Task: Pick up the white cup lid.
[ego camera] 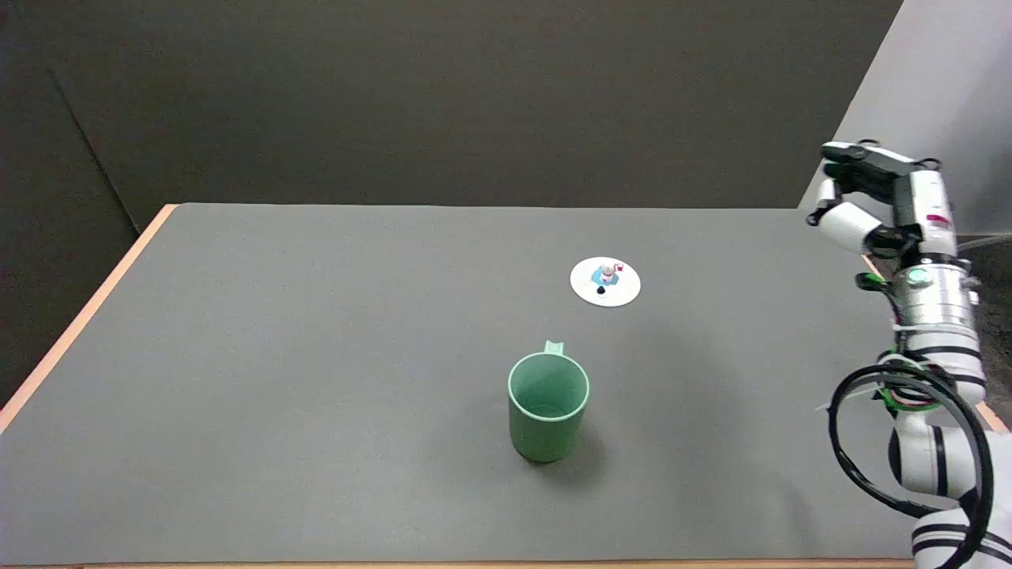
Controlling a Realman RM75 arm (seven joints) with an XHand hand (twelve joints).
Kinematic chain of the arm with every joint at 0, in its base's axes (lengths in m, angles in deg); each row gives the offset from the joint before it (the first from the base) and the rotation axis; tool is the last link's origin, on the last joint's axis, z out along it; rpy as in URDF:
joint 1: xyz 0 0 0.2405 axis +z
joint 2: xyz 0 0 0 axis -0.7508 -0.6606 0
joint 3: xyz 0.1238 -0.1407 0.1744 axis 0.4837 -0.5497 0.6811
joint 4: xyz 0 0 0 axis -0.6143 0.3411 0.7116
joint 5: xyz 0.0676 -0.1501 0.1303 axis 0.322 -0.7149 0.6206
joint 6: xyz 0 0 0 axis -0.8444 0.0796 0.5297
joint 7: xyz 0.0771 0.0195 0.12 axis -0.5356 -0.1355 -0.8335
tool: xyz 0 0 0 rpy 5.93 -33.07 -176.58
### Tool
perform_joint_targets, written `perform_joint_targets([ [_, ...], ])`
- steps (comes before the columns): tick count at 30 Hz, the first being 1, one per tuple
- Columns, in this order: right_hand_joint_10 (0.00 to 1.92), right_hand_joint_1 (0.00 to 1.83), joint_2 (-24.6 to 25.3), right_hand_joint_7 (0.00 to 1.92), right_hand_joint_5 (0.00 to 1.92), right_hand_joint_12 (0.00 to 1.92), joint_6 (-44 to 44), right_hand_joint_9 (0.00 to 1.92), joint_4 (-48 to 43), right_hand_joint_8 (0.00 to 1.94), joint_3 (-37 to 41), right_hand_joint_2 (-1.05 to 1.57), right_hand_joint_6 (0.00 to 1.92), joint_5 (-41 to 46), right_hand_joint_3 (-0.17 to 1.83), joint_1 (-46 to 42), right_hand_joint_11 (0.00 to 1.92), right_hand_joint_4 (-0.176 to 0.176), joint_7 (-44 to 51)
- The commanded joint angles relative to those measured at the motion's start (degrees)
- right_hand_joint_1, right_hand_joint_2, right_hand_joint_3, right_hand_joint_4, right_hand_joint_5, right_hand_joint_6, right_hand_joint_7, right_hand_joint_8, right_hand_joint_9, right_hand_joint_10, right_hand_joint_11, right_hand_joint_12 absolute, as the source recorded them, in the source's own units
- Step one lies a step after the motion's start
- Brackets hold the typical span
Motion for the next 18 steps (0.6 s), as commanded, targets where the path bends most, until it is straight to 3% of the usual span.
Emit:
perform_joint_targets([
  [1, 0.72, 0.91, -6.32, 0.90, 0.81, 1.30, -4.23, 0.73, -4.55, 0.20, -14.73, 0.79, 0.20, -2.30, 0.91, 1.58, 0.00, 0.055, 2.09],
  [3, 0.77, 0.92, -7.20, 0.90, 0.81, 1.28, -4.80, 0.70, -4.61, 0.22, -16.68, 0.79, 0.21, -3.81, 0.91, 1.96, 0.00, 0.061, 2.09],
  [5, 0.82, 0.91, -8.33, 0.90, 0.81, 1.18, -5.17, 0.66, -4.78, 0.19, -18.66, 0.87, 0.18, -6.47, 0.77, 2.55, 0.00, 0.065, 2.03],
  [8, 0.96, 0.92, -9.47, 0.90, 0.80, 1.01, -5.41, 0.56, -5.46, 0.20, -20.82, 0.87, 0.19, -10.25, 0.76, 3.70, 0.00, 0.072, 1.77],
  [14, 1.08, 0.92, -10.46, 0.88, 0.80, 1.12, -5.51, 0.41, -8.26, 0.20, -24.69, 0.85, 0.19, -13.14, 0.77, 7.20, 0.00, 0.071, 1.81],
  [16, 0.97, 0.91, -10.80, 0.88, 0.81, 1.13, -5.51, 0.48, -9.69, 0.20, -26.16, 0.80, 0.20, -13.22, 0.85, 8.49, 0.00, 0.074, 1.93],
  [18, 0.90, 0.92, -10.96, 0.88, 0.82, 1.08, -5.51, 0.53, -11.66, 0.19, -27.96, 0.84, 0.19, -13.24, 0.76, 9.94, 0.00, 0.069, 2.06],
])
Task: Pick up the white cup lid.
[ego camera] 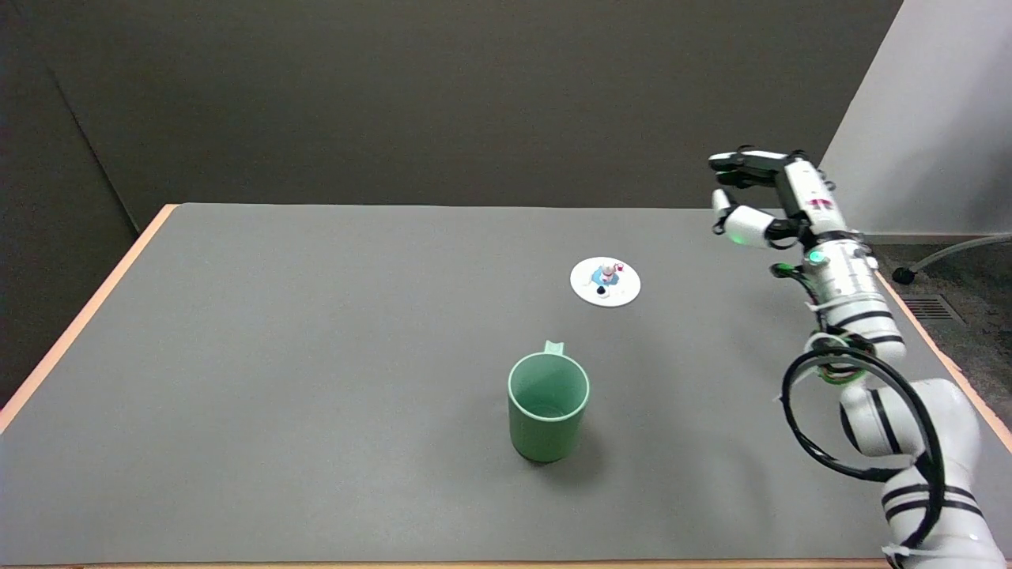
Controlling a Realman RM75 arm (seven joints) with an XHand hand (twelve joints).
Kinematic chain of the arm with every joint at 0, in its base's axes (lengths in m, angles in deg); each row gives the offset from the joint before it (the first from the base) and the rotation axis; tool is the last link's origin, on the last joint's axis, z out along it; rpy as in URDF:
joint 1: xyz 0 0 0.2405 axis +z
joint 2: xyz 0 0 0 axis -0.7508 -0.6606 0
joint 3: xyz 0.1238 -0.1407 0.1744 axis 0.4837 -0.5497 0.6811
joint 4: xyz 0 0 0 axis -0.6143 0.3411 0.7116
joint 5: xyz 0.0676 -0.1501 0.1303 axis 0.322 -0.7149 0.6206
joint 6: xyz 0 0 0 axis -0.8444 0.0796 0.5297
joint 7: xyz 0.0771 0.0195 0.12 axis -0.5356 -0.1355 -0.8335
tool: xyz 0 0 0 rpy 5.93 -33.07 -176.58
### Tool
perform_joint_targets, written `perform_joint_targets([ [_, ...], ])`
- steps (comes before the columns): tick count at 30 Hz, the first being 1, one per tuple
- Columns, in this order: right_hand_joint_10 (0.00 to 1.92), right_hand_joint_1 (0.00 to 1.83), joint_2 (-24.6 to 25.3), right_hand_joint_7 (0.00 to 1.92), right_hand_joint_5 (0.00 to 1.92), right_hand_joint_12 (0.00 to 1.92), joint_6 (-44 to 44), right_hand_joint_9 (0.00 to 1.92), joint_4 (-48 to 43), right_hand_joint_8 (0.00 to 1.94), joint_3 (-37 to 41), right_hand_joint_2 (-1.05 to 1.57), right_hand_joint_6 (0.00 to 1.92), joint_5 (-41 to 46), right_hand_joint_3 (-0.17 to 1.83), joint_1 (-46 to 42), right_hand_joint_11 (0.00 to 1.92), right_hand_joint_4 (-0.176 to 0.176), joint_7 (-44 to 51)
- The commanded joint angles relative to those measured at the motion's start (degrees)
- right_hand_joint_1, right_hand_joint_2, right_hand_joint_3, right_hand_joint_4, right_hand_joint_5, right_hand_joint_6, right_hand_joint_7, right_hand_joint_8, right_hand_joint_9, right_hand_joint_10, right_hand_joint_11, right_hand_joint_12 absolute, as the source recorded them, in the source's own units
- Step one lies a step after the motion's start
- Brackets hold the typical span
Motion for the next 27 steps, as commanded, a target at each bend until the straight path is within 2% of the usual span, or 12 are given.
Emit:
perform_joint_targets([
  [1, 0.87, 0.92, -4.70, 0.87, 0.82, 1.08, -1.86, 0.54, -8.02, 0.19, -13.75, 0.83, 0.19, -7.04, 0.76, 7.78, 0.00, 0.069, 0.69],
  [8, 0.82, 0.93, -4.73, 0.86, 0.82, 1.07, -1.44, 0.55, -13.18, 0.19, -16.51, 0.82, 0.19, -8.78, 0.76, 12.06, 0.00, 0.065, 0.69],
  [9, 0.81, 0.91, -4.65, 0.85, 0.81, 1.12, -1.44, 0.56, -13.80, 0.21, -16.67, 0.76, 0.21, -8.80, 0.89, 12.64, 0.00, 0.080, 0.69],
  [10, 0.81, 0.93, -4.57, 0.86, 0.81, 1.06, -1.44, 0.56, -14.19, 0.19, -16.72, 0.81, 0.19, -8.80, 0.78, 12.98, 0.00, 0.068, 0.69],
  [11, 0.80, 0.93, -4.54, 0.86, 0.81, 1.05, -1.38, 0.56, -14.75, 0.19, -16.89, 0.82, 0.19, -8.80, 0.76, 13.33, 0.00, 0.066, 0.69],
  [19, 0.76, 0.92, -5.02, 0.85, 0.81, 1.01, -1.79, 0.57, -18.68, 0.19, -17.84, 0.82, 0.19, -10.16, 0.76, 15.77, 0.00, 0.064, 0.69],
  [20, 0.71, 0.91, -5.08, 0.85, 0.81, 0.97, -1.89, 0.60, -19.24, 0.19, -17.84, 0.82, 0.19, -10.16, 0.76, 15.95, 0.00, 0.063, 0.69],
  [21, 0.58, 0.91, -5.16, 0.84, 0.81, 0.90, -1.92, 0.68, -19.57, 0.20, -17.84, 0.81, 0.19, -10.16, 0.76, 16.05, 0.00, 0.065, 0.69],
  [23, 0.39, 0.89, -5.55, 0.82, 0.81, 1.06, -2.12, 0.76, -20.57, 0.18, -17.84, 0.77, 0.19, -10.83, 0.84, 16.15, 0.00, 0.070, 0.69],
  [24, 0.40, 0.86, -5.64, 0.81, 0.80, 1.15, -2.22, 0.75, -20.85, 0.19, -17.84, 0.74, 0.22, -11.08, 0.93, 16.21, 0.00, 0.066, 0.69],
  [27, 0.33, 0.85, -5.66, 0.80, 0.80, 1.17, -2.24, 0.76, -21.85, 0.18, -17.54, 0.73, 0.22, -11.52, 0.94, 16.23, 0.00, 0.067, 0.69],
])
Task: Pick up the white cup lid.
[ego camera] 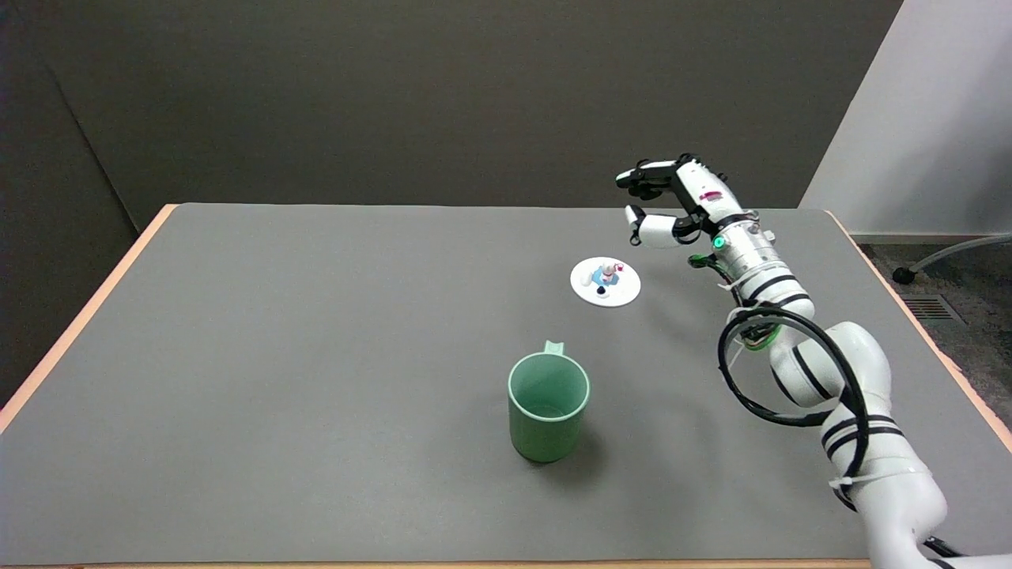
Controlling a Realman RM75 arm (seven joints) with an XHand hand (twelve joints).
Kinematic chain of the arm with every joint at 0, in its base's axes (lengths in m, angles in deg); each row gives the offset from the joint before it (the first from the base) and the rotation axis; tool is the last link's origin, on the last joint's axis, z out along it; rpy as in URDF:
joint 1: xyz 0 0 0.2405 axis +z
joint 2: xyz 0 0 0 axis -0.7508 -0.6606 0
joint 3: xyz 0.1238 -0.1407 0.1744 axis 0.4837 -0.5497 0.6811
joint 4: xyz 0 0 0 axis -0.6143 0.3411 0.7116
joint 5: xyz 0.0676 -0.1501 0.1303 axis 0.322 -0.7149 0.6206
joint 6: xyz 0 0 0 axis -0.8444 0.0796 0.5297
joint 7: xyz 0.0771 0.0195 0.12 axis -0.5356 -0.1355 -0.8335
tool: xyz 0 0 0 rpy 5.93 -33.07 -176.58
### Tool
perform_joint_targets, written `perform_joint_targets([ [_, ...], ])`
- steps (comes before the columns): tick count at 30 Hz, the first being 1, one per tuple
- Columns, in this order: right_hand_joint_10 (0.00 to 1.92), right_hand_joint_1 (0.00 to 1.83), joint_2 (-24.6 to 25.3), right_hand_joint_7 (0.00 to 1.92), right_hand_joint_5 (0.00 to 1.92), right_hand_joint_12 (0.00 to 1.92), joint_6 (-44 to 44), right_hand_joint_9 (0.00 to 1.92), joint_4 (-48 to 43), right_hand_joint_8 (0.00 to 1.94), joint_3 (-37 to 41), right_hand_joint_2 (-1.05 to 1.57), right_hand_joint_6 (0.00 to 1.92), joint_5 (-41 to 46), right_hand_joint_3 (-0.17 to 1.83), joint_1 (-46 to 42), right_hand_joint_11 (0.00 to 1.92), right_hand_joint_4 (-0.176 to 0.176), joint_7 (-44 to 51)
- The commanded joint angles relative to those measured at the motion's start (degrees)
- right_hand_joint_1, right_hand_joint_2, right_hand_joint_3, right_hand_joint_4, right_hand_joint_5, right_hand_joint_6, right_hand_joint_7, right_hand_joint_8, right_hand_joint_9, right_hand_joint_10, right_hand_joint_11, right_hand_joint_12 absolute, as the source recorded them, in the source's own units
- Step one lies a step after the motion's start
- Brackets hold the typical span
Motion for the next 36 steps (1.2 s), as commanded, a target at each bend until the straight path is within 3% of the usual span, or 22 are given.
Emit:
perform_joint_targets([
  [1, 0.32, 0.85, -1.29, 0.80, 0.80, 1.18, -0.78, 0.76, -7.94, 0.18, -2.46, 0.73, 0.22, -3.22, 0.94, 4.11, 0.00, 0.068, 0.10],
  [18, 0.25, 0.81, -1.13, 0.75, 0.76, 1.20, -1.26, 0.75, -9.09, 0.16, -2.74, 0.68, 0.20, -3.22, 0.96, 3.17, 0.00, 0.078, 0.10],
  [25, 0.25, 0.81, -1.19, 0.68, 0.70, 1.19, -1.58, 0.72, -9.57, 0.15, -4.55, 0.65, 0.19, -3.22, 0.98, 2.99, 0.00, 0.063, 0.10],
  [36, 0.27, 0.83, -1.09, 0.78, 0.77, 1.16, -1.10, 0.70, -9.77, 0.17, -6.00, 0.68, 0.21, -5.94, 0.94, 2.91, 0.00, 0.073, 0.10],
])
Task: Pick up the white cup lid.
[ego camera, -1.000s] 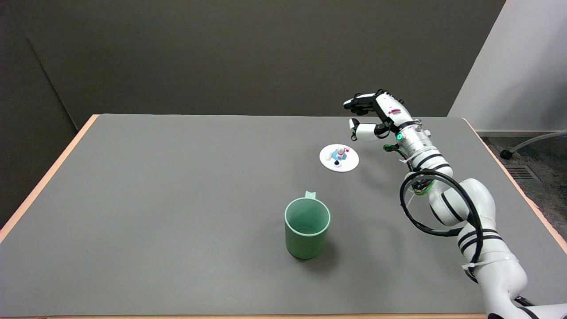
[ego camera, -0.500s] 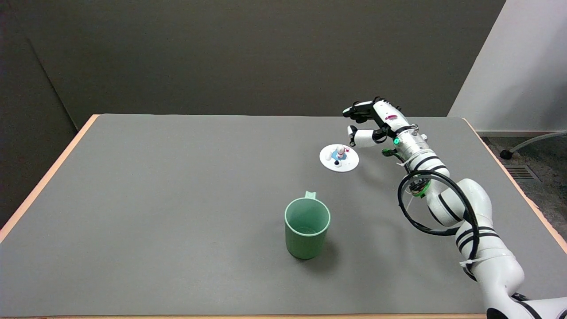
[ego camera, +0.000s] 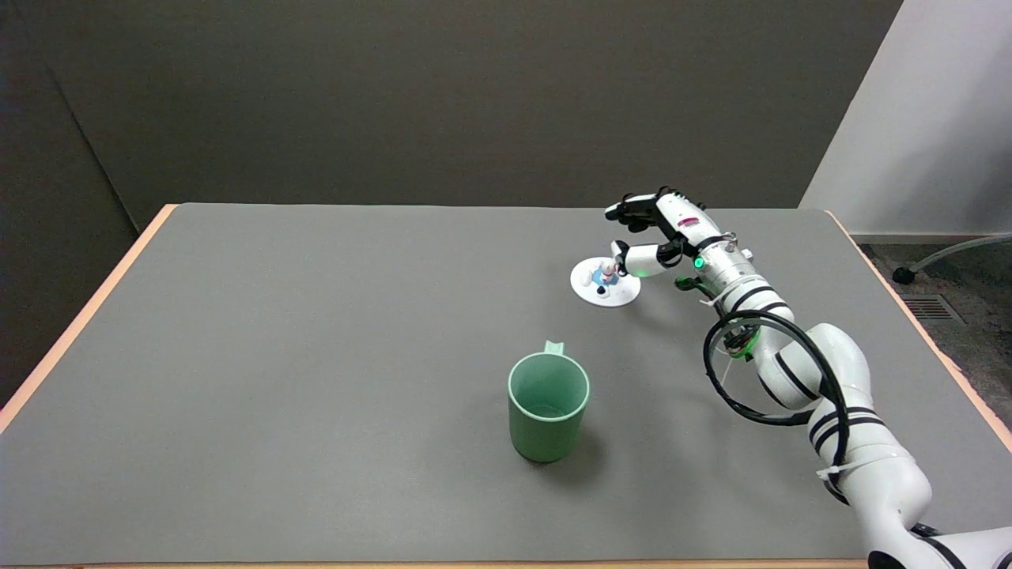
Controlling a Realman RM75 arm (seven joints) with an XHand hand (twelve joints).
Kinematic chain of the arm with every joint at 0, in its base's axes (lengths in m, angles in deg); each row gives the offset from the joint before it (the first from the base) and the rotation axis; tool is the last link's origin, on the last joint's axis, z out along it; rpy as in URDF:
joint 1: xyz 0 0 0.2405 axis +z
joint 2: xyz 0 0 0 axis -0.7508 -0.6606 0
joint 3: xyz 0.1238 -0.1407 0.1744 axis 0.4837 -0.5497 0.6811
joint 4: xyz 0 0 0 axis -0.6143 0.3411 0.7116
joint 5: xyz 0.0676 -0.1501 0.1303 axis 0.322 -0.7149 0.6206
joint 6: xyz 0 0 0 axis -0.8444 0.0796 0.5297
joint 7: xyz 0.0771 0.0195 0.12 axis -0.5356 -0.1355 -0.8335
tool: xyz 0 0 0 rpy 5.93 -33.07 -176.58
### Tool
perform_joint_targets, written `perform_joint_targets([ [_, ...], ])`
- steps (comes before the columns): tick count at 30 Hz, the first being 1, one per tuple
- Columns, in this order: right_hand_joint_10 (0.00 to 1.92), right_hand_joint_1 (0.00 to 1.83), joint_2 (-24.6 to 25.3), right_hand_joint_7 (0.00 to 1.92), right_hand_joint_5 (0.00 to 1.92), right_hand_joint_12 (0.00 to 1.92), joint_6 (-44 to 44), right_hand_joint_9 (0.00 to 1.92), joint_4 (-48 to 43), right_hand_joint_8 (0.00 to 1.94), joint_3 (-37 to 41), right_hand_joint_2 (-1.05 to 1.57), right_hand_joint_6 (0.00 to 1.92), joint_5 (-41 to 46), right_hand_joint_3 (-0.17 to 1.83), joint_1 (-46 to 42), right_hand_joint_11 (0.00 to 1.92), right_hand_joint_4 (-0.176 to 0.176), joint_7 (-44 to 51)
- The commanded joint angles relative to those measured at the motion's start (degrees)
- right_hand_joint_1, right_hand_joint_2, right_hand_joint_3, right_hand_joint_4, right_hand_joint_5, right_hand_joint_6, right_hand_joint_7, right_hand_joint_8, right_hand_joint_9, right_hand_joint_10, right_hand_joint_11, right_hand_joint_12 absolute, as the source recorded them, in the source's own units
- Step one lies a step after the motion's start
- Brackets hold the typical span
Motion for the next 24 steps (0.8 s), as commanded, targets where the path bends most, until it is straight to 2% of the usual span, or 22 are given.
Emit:
perform_joint_targets([
  [1, 0.29, 0.83, -0.11, 0.79, 0.78, 1.15, 0.20, 0.69, -1.01, 0.18, -2.30, 0.68, 0.21, -2.84, 0.93, -0.08, 0.00, 0.073, 0.00],
  [5, 0.31, 0.85, -0.73, 0.79, 0.78, 1.14, 0.20, 0.68, -1.25, 0.18, -3.00, 0.69, 0.21, -5.00, 0.92, 0.00, 0.00, 0.071, -0.08],
  [6, 0.28, 0.88, -0.77, 0.78, 0.78, 1.14, 0.20, 0.68, -1.27, 0.20, -3.16, 0.73, 0.21, -5.28, 0.81, 0.00, 0.00, 0.071, -0.02],
  [7, 0.27, 0.89, -0.77, 0.77, 0.78, 1.13, 0.20, 0.68, -1.27, 0.20, -3.20, 0.75, 0.21, -5.40, 0.79, 0.00, 0.00, 0.069, 0.00],
  [21, 0.29, 0.93, -0.69, 0.71, 0.75, 1.07, -0.28, 0.65, -3.25, 0.17, -3.24, 0.73, 0.19, -7.48, 0.87, 0.22, 0.00, 0.045, 0.00],
  [24, 0.29, 0.94, -0.69, 0.71, 0.74, 1.06, -0.28, 0.65, -3.80, 0.17, -3.12, 0.73, 0.19, -7.50, 0.87, 0.40, 0.00, 0.049, 0.00],
])
